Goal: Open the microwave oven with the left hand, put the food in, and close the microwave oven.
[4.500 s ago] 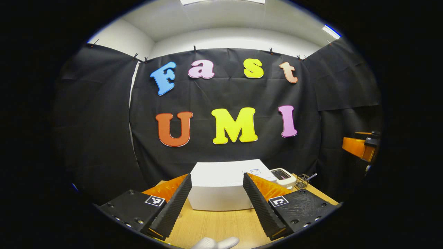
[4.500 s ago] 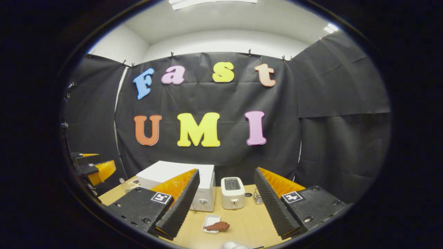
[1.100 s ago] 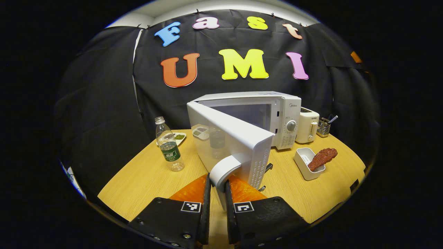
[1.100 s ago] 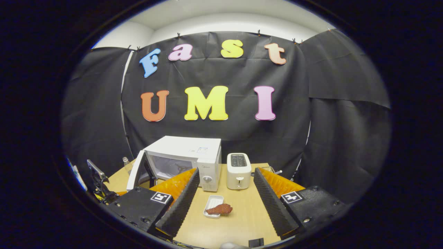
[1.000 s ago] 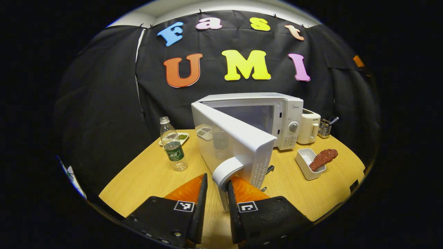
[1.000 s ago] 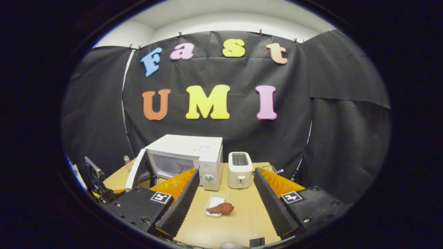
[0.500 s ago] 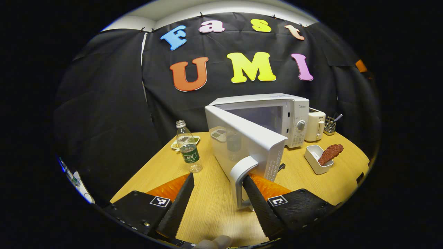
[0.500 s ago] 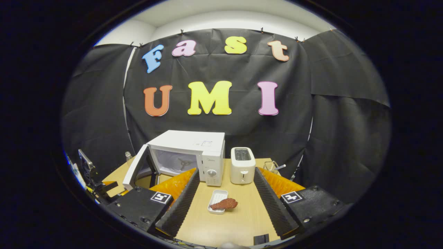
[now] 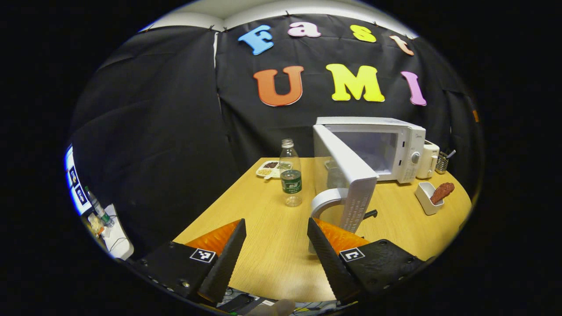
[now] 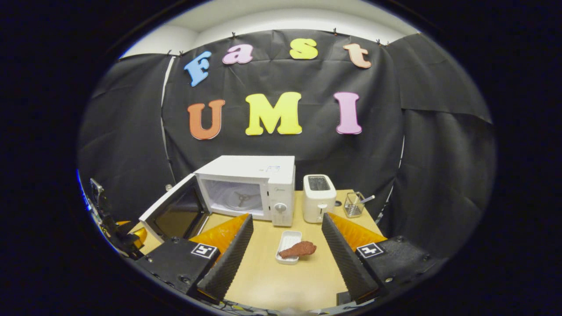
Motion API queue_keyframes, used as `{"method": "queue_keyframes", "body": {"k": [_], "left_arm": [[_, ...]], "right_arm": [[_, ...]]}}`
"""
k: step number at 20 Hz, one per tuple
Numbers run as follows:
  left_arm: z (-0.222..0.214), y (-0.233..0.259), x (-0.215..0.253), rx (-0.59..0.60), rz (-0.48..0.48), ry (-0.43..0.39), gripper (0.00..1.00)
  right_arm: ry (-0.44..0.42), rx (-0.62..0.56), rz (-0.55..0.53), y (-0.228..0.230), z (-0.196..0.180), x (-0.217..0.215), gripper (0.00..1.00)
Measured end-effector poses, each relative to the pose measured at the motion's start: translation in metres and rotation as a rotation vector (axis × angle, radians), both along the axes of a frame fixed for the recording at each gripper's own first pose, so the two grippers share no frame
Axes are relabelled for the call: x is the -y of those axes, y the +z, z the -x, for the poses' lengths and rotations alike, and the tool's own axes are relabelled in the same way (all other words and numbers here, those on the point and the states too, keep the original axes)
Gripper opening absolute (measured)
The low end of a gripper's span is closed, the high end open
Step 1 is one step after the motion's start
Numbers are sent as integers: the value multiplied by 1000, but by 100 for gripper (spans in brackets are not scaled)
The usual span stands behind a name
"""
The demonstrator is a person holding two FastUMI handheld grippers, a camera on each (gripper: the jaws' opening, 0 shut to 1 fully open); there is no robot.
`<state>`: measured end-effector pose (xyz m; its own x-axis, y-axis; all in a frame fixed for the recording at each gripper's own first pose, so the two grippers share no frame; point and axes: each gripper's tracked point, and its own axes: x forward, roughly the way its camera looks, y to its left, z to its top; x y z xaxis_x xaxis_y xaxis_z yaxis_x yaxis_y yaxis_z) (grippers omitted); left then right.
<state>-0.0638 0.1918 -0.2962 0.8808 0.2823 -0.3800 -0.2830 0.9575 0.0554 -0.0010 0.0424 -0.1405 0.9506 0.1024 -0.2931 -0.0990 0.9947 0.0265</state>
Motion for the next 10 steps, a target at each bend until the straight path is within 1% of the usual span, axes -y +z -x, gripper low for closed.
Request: {"method": "queue_keyframes", "body": {"k": [1, 2, 3, 6, 9, 10], "left_arm": [[4, 2, -5, 3, 6, 14, 87], [8, 4, -9, -1, -9, 23, 87], [13, 6, -11, 1, -29, 23, 87], [22, 18, 2, 14, -51, -4, 87], [27, 37, 31, 31, -37, -35, 87], [28, 44, 43, 35, -27, -48, 87]], "right_arm": [[2, -7, -10, -7, -1, 0, 100], [1, -20, -22, -15, -4, 1, 92], [1, -36, -37, -26, -7, 5, 100], [-7, -100, -90, -65, -21, 25, 100], [-8, -181, -134, -113, -42, 51, 100], [11, -222, -170, -131, -48, 54, 91]]}}
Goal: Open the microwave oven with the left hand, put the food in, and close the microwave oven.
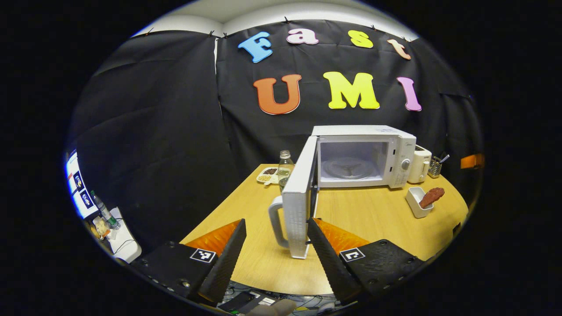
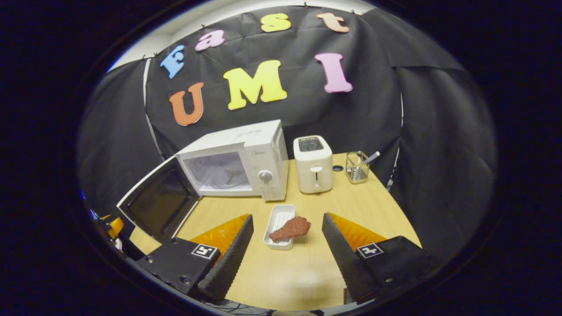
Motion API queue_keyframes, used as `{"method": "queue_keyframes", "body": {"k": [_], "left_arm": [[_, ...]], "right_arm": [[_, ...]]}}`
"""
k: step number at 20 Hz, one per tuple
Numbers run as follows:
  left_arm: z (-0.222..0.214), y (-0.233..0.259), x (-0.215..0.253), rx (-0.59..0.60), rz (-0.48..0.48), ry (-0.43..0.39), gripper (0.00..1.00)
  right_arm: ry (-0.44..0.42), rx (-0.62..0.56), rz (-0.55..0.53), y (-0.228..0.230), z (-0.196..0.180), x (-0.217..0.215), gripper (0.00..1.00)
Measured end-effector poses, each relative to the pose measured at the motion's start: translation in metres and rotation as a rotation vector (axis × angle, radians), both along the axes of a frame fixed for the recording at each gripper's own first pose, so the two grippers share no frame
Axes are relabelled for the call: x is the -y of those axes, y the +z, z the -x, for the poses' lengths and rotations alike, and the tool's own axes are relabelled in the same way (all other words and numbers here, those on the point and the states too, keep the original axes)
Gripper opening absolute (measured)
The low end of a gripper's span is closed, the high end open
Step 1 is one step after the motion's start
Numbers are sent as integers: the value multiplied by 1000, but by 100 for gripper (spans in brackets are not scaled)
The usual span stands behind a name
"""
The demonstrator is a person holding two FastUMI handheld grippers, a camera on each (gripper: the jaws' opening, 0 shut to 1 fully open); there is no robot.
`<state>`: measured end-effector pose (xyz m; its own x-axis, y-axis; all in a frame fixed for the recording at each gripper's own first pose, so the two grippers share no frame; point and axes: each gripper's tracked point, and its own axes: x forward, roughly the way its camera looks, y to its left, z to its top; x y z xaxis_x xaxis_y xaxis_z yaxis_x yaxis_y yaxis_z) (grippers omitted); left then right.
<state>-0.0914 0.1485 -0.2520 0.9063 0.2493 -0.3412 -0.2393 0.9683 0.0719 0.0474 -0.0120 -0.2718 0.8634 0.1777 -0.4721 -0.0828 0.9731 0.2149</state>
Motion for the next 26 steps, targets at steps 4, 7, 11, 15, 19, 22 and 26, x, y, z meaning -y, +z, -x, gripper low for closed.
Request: {"method": "queue_keyframes", "body": {"k": [4, 7, 11, 15, 19, 22, 26], "left_arm": [[-12, 31, 51, 25, 13, -37, 87], [-27, 50, 90, 33, 11, -48, 87], [-48, 68, 124, 38, -9, -14, 87], [-57, 76, 149, 27, 5, 37, 87], [-55, 73, 161, 4, 1, 76, 87], [-52, 70, 160, -10, -8, 82, 87], [-50, 69, 149, -14, 5, 71, 87]], "right_arm": [[33, -161, -145, -72, -33, 14, 87], [72, -275, -309, -104, -60, 12, 93], [154, -376, -440, -117, -82, 0, 78], [227, -454, -512, -119, -89, -8, 33], [212, -510, -597, -120, -93, -10, 19], [220, -497, -607, -109, -95, -9, 18], [218, -408, -613, -61, -101, -13, 18]]}}
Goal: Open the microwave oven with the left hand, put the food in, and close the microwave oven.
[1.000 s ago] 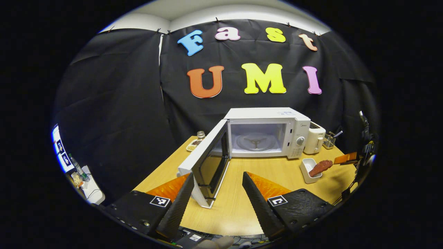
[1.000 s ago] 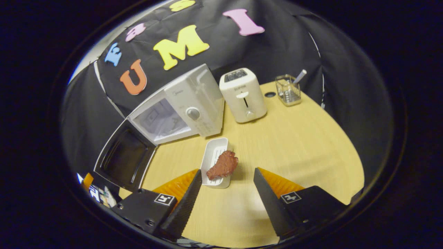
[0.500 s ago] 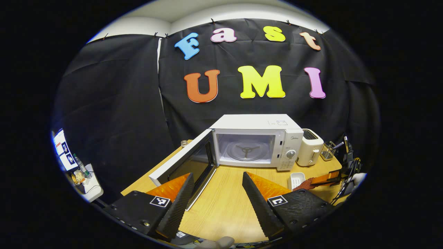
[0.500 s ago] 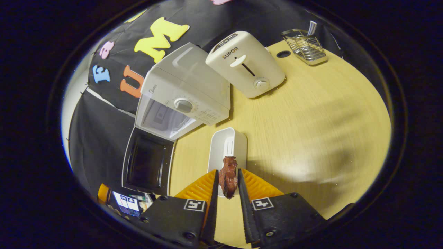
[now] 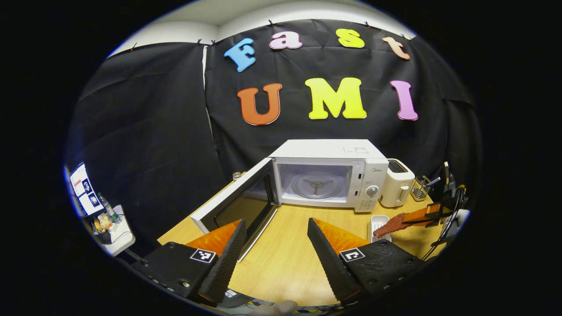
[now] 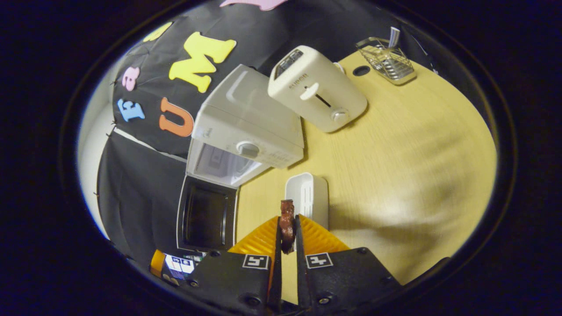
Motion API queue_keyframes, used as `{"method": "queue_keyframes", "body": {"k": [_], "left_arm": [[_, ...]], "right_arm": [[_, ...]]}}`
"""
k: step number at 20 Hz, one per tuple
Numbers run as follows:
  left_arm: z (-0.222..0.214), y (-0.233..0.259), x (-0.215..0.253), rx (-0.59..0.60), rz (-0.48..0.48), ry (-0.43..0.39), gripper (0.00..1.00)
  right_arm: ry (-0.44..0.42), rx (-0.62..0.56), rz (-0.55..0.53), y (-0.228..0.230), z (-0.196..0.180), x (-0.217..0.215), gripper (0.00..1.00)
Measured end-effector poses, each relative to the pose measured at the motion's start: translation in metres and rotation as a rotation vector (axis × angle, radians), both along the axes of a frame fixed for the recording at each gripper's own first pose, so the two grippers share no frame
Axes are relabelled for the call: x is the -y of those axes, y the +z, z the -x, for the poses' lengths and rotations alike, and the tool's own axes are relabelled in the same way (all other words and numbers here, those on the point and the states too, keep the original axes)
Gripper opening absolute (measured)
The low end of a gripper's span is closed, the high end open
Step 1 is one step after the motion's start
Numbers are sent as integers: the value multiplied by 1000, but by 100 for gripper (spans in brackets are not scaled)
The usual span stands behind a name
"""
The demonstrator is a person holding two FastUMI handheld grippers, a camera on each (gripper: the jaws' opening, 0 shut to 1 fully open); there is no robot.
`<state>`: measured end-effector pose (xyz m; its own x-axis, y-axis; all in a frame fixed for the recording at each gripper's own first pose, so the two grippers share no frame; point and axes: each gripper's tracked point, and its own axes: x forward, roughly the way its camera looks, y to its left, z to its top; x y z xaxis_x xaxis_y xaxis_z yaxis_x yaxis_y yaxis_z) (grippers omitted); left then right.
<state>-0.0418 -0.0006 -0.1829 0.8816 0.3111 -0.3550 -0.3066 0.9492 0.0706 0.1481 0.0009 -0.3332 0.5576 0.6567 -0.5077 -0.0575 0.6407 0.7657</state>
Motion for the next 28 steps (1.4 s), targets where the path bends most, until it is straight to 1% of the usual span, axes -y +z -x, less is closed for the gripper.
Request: {"method": "queue_keyframes", "body": {"k": [2, 4, 5, 7, 8, 10, 13, 14, 16, 18, 21, 24, 26, 28], "left_arm": [[-4, 0, -3, 1, 19, -28, 87], [-9, 1, -12, 3, 16, -65, 87], [-10, -1, -16, 1, 14, -90, 87], [-12, -4, -22, -18, 8, -151, 87], [-11, -6, -26, -26, 8, -182, 87], [-11, -8, -33, -35, 22, -239, 87], [-8, -10, -52, -39, 33, -279, 87], [-8, -11, -58, -39, 33, -289, 87], [-4, -9, -70, -29, 15, -299, 87], [-1, -13, -82, -23, 9, -305, 87], [10, -23, -99, -31, -3, -300, 87], [13, -32, -115, -40, -10, -289, 87], [12, -32, -122, -36, -15, -285, 87], [10, -33, -126, -29, -7, -281, 87]], "right_arm": [[-12, 69, 14, 29, -3, -12, 17], [-37, 137, 16, 57, -5, -34, 17], [-61, 165, 0, 71, -7, -50, 17], [-124, 209, -65, 93, -13, -87, 17], [-158, 224, -96, 99, -17, -105, 17], [-232, 268, -123, 103, -30, -139, 17], [-369, 310, -166, 102, -56, -185, 17], [-402, 312, -181, 98, -64, -199, 17], [-513, 309, -231, 94, -83, -220, 17], [-596, 303, -264, 87, -100, -242, 17], [-691, 298, -256, 70, -126, -267, 17], [-736, 287, -229, 51, -155, -286, 17], [-768, 278, -217, 33, -175, -291, 17], [-772, 275, -190, 17, -192, -297, 17]]}}
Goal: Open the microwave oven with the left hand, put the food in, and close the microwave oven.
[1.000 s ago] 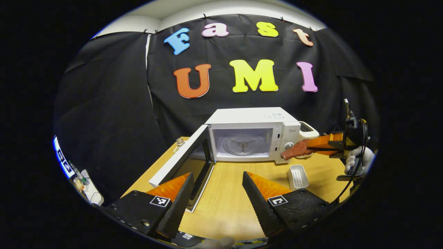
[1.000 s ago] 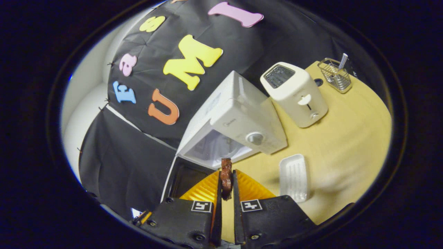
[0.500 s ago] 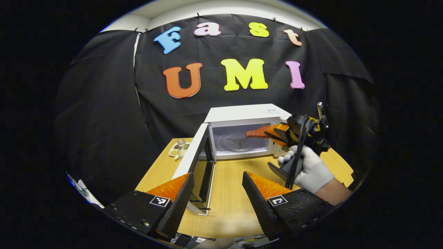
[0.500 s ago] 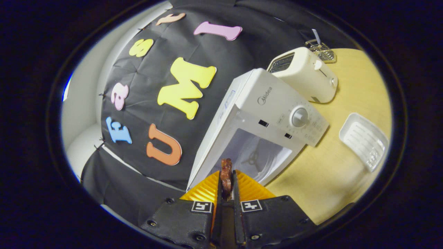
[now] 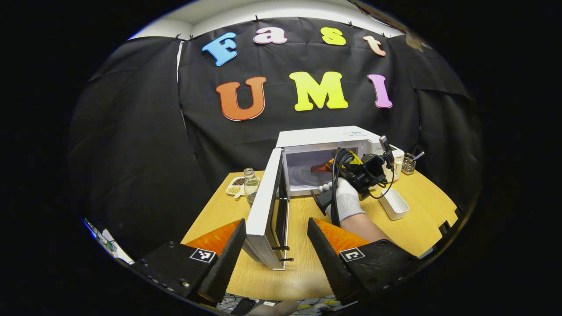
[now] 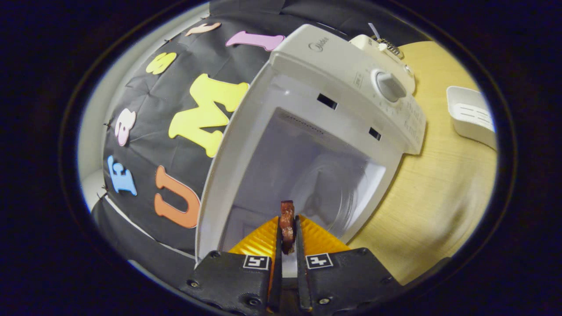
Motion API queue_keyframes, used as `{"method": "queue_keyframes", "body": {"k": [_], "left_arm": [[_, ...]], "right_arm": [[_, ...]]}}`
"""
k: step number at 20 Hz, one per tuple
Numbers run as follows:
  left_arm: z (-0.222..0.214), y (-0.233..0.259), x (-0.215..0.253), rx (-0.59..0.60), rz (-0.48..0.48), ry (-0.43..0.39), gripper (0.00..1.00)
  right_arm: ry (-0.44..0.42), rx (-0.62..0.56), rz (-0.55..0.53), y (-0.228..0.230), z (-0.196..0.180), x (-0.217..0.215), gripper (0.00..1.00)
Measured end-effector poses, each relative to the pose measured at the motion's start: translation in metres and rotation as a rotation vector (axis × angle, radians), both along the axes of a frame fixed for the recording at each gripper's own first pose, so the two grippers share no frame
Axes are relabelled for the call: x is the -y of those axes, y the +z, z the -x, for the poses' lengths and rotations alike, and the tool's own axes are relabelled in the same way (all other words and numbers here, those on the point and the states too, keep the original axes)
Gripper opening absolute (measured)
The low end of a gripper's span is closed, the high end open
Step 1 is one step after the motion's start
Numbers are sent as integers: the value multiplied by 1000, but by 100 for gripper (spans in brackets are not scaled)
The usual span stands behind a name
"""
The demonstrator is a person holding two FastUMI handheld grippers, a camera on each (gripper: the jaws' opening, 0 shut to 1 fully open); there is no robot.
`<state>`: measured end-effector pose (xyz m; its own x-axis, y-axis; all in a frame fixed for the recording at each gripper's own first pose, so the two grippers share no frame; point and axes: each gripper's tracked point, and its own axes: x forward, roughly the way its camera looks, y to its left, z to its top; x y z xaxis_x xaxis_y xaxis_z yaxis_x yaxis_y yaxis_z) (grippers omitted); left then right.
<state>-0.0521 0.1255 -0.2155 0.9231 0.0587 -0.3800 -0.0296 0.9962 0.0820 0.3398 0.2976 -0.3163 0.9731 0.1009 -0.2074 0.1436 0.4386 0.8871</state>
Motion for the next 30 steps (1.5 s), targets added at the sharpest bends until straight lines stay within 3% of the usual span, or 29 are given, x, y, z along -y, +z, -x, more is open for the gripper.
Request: {"method": "queue_keyframes", "body": {"k": [4, 9, 10, 11, 12, 14, 15, 16, 17, 18, 20, 21, 22, 24, 30], "left_arm": [[-10, -4, -3, 28, 19, 5, 87], [-15, -4, -5, 31, 50, 16, 87], [-15, -4, -5, 29, 48, 15, 87], [-15, -5, -6, 29, 45, 11, 87], [-15, -5, -7, 29, 42, 11, 87], [-15, -7, -12, 25, 48, 25, 87], [-16, -8, -12, 25, 55, 33, 87], [-17, -8, -13, 24, 63, 39, 87], [-18, -10, -12, 21, 67, 44, 87], [-18, -11, -12, 18, 67, 46, 87], [-18, -10, -10, 20, 64, 47, 87], [-18, -10, -8, 21, 62, 47, 87], [-17, -9, -5, 23, 59, 45, 87], [-16, -8, -2, 26, 52, 42, 87], [-13, 0, 6, 44, 43, 33, 87]], "right_arm": [[5, -40, 92, -33, -24, -10, 17], [-9, -26, 269, -39, -33, -12, 18], [-9, -29, 300, -40, -32, -10, 12], [-5, -17, 326, -39, -34, -11, 25], [14, -25, 356, -42, -33, -11, 17], [29, -42, 441, -46, -30, -6, 36], [33, -36, 476, -43, -30, -4, 54], [41, -22, 524, -38, -30, -3, 53], [44, -26, 556, -38, -27, 0, 60], [55, -23, 571, -37, -28, 0, 85], [72, -17, 617, -32, -28, 1, 95], [86, -11, 651, -32, -28, -1, 85], [120, -10, 668, -31, -30, -7, 98], [163, -16, 720, -36, -29, -11, 99], [145, -42, 796, -39, -19, 10, 100]]}}
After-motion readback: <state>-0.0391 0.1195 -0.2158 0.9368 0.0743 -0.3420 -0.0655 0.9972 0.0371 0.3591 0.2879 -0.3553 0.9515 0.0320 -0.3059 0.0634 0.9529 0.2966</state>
